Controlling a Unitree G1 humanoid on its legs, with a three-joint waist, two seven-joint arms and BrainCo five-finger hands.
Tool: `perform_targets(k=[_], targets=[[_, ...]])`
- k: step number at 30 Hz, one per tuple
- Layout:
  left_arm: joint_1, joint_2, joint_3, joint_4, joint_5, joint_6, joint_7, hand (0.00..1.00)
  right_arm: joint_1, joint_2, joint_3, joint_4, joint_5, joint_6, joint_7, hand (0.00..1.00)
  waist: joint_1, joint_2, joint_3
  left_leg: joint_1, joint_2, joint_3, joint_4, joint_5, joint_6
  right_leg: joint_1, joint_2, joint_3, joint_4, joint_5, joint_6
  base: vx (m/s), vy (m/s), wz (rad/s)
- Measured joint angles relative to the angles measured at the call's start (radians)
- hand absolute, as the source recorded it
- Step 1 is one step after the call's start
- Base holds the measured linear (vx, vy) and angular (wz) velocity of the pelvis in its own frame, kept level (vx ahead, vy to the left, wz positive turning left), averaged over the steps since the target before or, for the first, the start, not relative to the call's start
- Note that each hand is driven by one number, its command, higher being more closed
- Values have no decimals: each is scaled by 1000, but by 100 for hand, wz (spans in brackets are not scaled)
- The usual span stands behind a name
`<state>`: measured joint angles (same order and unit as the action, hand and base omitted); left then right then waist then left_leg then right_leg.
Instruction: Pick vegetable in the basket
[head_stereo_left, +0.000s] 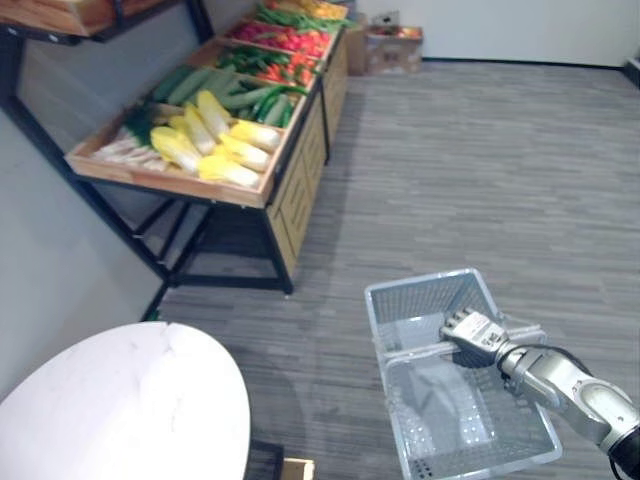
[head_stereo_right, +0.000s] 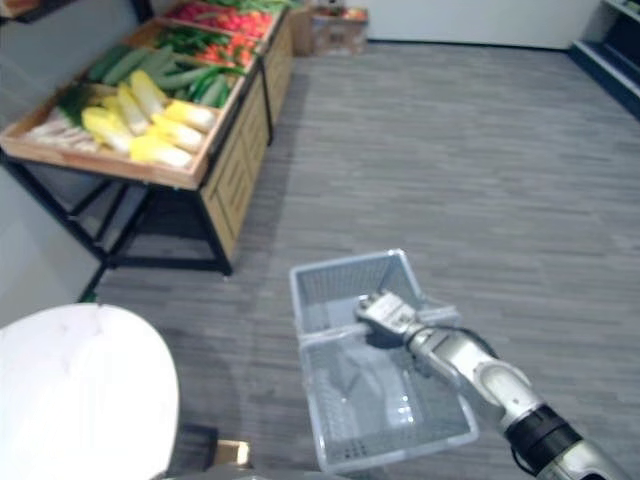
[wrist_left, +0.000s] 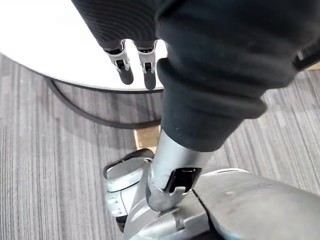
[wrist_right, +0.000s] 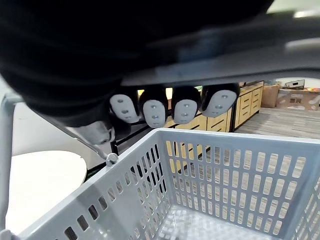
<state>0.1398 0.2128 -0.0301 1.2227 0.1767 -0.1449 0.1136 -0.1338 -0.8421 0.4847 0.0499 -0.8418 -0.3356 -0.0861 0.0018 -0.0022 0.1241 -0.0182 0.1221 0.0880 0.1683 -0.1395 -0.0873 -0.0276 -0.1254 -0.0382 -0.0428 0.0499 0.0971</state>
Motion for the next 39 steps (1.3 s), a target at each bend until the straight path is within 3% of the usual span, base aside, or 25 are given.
perform_targets(k=[2,4,9,11,12,13,16,17,18,20,23,25,26,27,28,29,30,31,32,34,36,37,39], targets=[[0,-4,0,-10,3,-5,0,0,-8,-2,0,-3,25,-4,0,100,0,3,3,6,-12,13,2,-18,6,-4,-10,19,-6,10,9,-54,133,-18],[1,-17,-1,-10,4,-6,1,0,-11,-1,2,-4,38,-8,1,100,4,27,10,7,-6,11,1,-48,18,-5,-2,23,-14,18,12,-38,70,-12],[1,-14,-8,-11,4,-6,0,0,5,0,13,-17,58,-25,3,100,4,22,10,5,-15,41,-8,-58,12,-33,-3,57,-14,20,14,-17,31,-21],[0,-13,-18,-11,4,-6,0,0,40,1,-10,-16,58,-14,4,100,7,8,19,6,-30,39,-5,-74,20,-88,-7,76,91,-29,9,37,54,-16],[0,-10,-24,-11,4,-6,0,0,67,5,-31,-15,57,-7,4,100,1,2,23,17,-44,34,-9,-87,38,-128,-18,81,204,-64,16,56,63,-17],[-3,-9,-28,-8,4,-5,1,0,86,20,-56,-8,57,6,4,100,1,1,36,29,-44,41,-5,-106,40,-204,-16,77,382,-84,-6,29,63,-15],[-7,22,-66,-9,4,-5,-1,0,115,79,-128,18,55,27,1,100,-26,-16,76,120,-56,28,-27,-118,68,-313,-43,61,698,-37,-56,64,36,3],[-9,24,-70,-10,4,-4,-1,0,119,88,-129,32,55,27,-3,100,-28,-11,83,135,-56,26,-32,-119,77,-323,-53,51,726,-39,-58,175,42,10],[-9,28,-81,-10,4,-3,-1,0,121,108,-134,64,55,26,-11,100,-34,-29,84,158,-55,24,-47,-122,82,-328,-68,9,709,-85,-64,198,28,6],[-37,32,-83,-9,4,2,-2,0,122,145,-165,120,56,27,-21,100,-32,-30,90,161,-35,13,-64,-126,80,-339,-59,-47,553,-93,-58,204,-20,14],[-69,33,-87,-12,26,3,0,0,119,160,-213,166,56,42,-36,100,-44,-29,98,187,-21,-15,-104,-142,62,-349,-55,-35,166,-2,22,344,-122,31],[-66,37,-78,-13,39,3,1,0,122,168,-243,173,55,56,-38,100,-57,-40,95,222,-21,-44,-117,-167,35,-351,-72,-32,92,10,38,484,-261,61],[-57,34,-64,-15,42,3,1,0,133,178,-272,172,55,71,-40,100,-79,-14,90,250,18,-70,-106,-204,24,-357,-46,-33,157,73,15,421,-274,68],[-57,17,-58,-22,43,2,1,0,140,189,-308,176,55,83,-44,100,-78,25,73,236,49,-96,-63,-204,28,-385,-26,-51,238,78,14,666,-416,54],[-59,6,-47,-34,43,-1,11,0,122,192,-320,204,55,90,-37,100,-64,48,69,180,82,-134,68,-149,36,-399,-3,-73,326,19,-34,586,-347,23],[-60,5,-42,-34,43,-2,12,0,122,192,-320,208,55,90,-36,100,-58,49,68,165,86,-141,102,-130,38,-396,2,-79,335,8,-38,703,-423,15],[-60,6,-26,-42,42,-3,15,0,133,192,-320,214,56,90,-35,100,-52,50,68,91,96,-165,260,-39,33,-364,10,-105,355,-39,-63,613,-360,43],[-59,5,-11,-50,42,-5,19,0,157,192,-320,217,56,90,-34,100,-51,48,69,0,104,-193,454,118,17,-298,12,-141,349,-83,-79,619,-351,53],[-57,5,-3,-54,40,-7,23,0,169,191,-320,218,56,90,-34,100,-47,41,74,-40,112,-201,554,149,-7,-255,16,-153,334,-99,-88,620,-322,48],[-53,6,8,-75,21,-9,31,0,203,190,-324,221,58,95,-35,100,-6,28,85,-157,113,-132,848,94,15,-64,36,-173,237,-117,-109,658,-315,17],[-50,4,8,-86,21,-19,36,0,213,186,-335,221,57,97,-36,100,10,25,87,-231,97,-59,879,47,43,41,32,-180,173,-127,-121,501,-184,11],[-49,-4,8,-91,22,-20,35,0,216,186,-357,221,58,97,-39,100,22,24,87,-321,73,7,799,17,40,98,24,-196,125,-155,-98,538,-92,11],[-51,-18,15,-90,24,-20,38,0,231,198,-369,227,59,100,-41,100,26,29,87,-361,33,90,517,9,34,140,18,-216,94,-168,-77,435,13,9]])
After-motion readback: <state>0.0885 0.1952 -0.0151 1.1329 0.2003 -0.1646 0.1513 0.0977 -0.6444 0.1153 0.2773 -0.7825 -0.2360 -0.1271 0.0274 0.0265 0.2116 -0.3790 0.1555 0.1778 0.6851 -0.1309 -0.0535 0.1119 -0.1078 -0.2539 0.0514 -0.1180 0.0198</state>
